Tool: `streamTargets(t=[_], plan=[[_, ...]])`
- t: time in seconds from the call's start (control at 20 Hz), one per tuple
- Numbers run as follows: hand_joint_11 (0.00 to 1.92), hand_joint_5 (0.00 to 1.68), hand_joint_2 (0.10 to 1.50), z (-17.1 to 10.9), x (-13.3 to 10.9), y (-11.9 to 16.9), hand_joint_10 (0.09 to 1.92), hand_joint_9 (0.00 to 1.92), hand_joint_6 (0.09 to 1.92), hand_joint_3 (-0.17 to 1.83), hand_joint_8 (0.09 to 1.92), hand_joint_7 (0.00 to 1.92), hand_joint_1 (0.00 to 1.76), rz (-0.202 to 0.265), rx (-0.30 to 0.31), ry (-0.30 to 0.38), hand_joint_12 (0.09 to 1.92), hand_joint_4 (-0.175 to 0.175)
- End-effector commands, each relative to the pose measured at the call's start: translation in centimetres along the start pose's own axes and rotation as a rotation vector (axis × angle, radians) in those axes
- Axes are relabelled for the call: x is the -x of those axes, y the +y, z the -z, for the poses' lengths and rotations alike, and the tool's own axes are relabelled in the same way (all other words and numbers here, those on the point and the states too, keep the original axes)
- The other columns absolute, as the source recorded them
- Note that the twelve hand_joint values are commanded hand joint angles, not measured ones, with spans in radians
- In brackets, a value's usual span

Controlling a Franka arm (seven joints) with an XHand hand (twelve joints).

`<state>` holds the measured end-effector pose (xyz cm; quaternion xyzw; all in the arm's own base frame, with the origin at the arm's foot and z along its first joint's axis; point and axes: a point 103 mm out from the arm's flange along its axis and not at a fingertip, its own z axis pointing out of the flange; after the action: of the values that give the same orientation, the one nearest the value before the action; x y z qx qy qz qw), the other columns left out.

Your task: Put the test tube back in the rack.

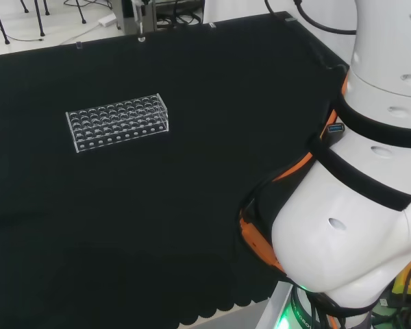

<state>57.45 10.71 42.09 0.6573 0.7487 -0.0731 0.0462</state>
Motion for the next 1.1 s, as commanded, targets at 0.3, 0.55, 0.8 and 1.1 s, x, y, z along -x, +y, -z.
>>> streamTargets(t=[0.3,0.55,0.8,1.1], plan=[[1.21,1.47,0.42,-0.6,-8.1,0.1,0.83,1.57,0.40,0.94,0.36,1.54,1.35,0.132,-0.017,0.059,1.18,-0.175],[1.21,1.47,0.42,-1.4,-9.7,0.7,0.83,1.57,0.40,0.94,0.36,1.54,1.35,0.161,-0.035,0.072,1.18,-0.175],[1.21,1.47,0.42,-3.5,-11.5,1.8,0.83,1.57,0.40,0.94,0.36,1.54,1.35,0.179,-0.068,0.073,1.18,-0.175],[1.21,1.47,0.42,-5.3,-13.1,2.9,0.83,1.57,0.40,0.94,0.36,1.54,1.35,0.198,-0.081,0.090,1.18,-0.175]])
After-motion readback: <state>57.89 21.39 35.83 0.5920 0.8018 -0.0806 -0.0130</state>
